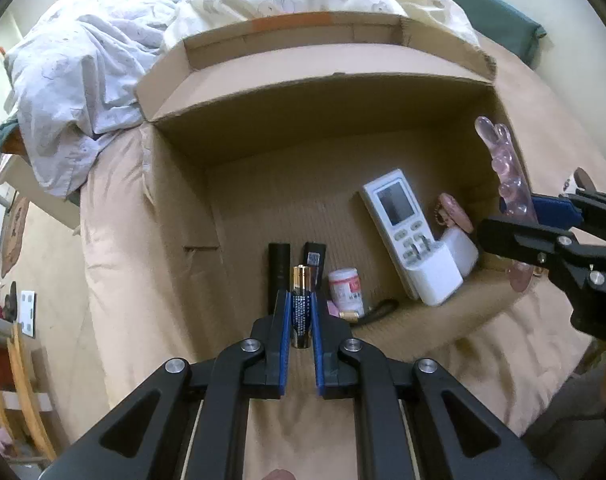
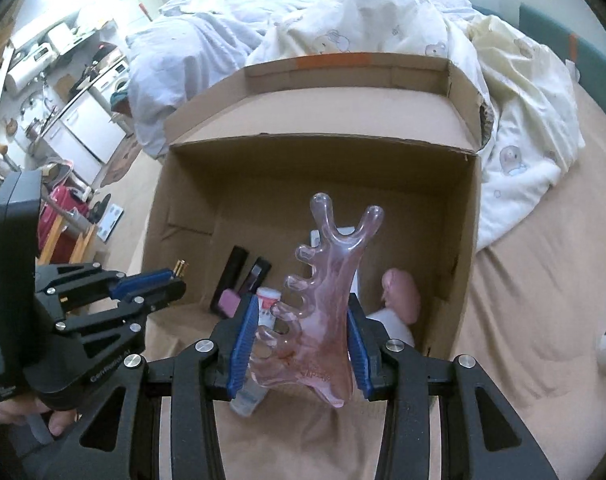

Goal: Organize rigid objects
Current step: 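Carry the battery and pink comb toward the box with both tools, then lower into the box and open both tools to release battery and comb, then grasp the white medicine bottle on the bed cover with the right tool, then grasp the second gold battery with the left tool while the right tool holds the bottle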

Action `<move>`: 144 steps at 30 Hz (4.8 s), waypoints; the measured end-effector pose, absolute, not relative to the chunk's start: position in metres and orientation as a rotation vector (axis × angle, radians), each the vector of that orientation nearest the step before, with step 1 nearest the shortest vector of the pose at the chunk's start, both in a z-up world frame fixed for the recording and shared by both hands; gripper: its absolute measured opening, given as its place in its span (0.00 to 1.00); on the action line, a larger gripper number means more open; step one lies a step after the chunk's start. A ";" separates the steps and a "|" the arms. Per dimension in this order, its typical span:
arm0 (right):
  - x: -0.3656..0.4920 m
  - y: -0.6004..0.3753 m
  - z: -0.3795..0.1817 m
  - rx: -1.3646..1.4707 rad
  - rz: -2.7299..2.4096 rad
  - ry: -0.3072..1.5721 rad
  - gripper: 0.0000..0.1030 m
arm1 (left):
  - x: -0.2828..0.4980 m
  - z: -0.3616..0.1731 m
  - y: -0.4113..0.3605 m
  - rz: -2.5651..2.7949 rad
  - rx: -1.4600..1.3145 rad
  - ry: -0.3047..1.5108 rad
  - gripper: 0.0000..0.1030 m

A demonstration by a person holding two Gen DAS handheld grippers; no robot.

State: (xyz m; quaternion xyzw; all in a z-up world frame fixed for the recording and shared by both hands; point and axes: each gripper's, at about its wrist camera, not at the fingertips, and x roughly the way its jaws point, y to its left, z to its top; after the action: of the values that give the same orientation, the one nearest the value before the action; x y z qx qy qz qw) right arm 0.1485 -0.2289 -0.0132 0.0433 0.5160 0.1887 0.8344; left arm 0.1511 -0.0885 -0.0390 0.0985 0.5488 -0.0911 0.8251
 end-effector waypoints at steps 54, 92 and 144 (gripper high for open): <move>0.158 -0.234 -0.027 0.126 0.349 1.076 1.00 | 0.144 -0.042 -0.075 -0.173 0.122 1.154 0.80; 0.066 -0.215 -0.069 0.211 0.365 1.306 1.00 | 0.084 -0.062 0.001 -0.030 -0.017 1.227 0.80; 0.072 -0.242 -0.022 0.251 0.421 1.147 0.28 | 0.086 -0.103 -0.046 -0.172 0.156 1.308 0.57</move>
State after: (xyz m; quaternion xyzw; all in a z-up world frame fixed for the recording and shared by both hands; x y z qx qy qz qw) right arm 0.0718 -0.2424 -0.0221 0.1174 0.5370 0.1972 0.8117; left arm 0.0861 -0.0463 -0.1030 0.0723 0.6071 -0.0796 0.7873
